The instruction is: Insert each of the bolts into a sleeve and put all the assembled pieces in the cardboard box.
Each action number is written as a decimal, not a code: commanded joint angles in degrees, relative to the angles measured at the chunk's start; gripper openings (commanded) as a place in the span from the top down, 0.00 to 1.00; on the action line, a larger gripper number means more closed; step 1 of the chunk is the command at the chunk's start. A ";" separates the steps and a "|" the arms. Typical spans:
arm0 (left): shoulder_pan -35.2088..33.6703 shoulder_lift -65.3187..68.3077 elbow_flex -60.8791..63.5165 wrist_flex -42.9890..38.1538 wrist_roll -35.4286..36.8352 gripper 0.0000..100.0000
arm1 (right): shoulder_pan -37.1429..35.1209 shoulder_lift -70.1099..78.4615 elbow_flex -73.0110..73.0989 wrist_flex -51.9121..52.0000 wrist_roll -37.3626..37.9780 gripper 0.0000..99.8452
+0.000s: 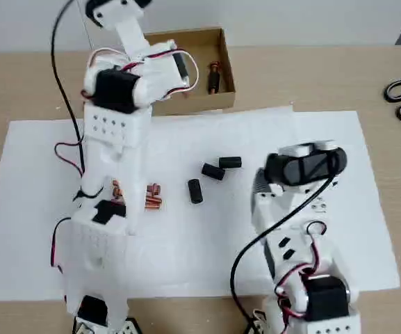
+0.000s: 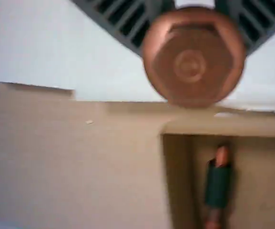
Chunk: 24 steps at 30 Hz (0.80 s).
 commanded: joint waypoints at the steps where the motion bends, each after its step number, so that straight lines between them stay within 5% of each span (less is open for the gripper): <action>1: 0.88 -10.37 -2.42 0.62 -1.05 0.99 | -2.42 -0.75 -4.13 1.89 -0.26 1.00; 17: 0.53 -36.75 -2.07 0.79 -13.27 0.99 | -8.48 -0.92 -8.79 7.60 -0.35 1.00; 24: -4.92 -44.84 1.27 0.79 -21.45 0.99 | -11.47 -8.75 -8.44 10.07 3.43 1.00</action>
